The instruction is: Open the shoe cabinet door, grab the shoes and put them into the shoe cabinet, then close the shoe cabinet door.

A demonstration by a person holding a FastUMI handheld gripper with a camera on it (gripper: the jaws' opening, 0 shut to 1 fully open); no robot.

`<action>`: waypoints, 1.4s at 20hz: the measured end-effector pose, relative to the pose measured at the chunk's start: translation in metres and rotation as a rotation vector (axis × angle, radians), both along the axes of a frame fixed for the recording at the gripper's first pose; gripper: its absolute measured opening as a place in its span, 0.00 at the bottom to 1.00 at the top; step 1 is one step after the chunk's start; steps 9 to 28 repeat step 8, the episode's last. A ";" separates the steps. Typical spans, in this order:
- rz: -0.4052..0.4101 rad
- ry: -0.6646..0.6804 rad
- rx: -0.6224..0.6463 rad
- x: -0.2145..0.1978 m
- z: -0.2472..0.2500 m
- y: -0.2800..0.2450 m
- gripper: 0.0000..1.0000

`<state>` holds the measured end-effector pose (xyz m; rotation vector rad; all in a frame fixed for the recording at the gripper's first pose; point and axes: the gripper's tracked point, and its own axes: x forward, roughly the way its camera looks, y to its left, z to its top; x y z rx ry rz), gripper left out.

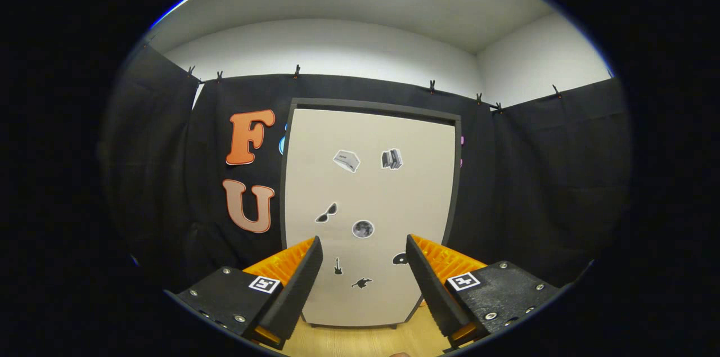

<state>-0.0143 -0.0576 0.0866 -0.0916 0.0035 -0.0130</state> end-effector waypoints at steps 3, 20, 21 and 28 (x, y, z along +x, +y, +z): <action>-0.017 0.015 -0.001 -0.006 -0.007 -0.011 0.92; -0.007 0.029 -0.009 0.000 -0.016 -0.011 0.93; -0.007 0.029 -0.009 0.000 -0.016 -0.011 0.93; -0.007 0.029 -0.009 0.000 -0.016 -0.011 0.93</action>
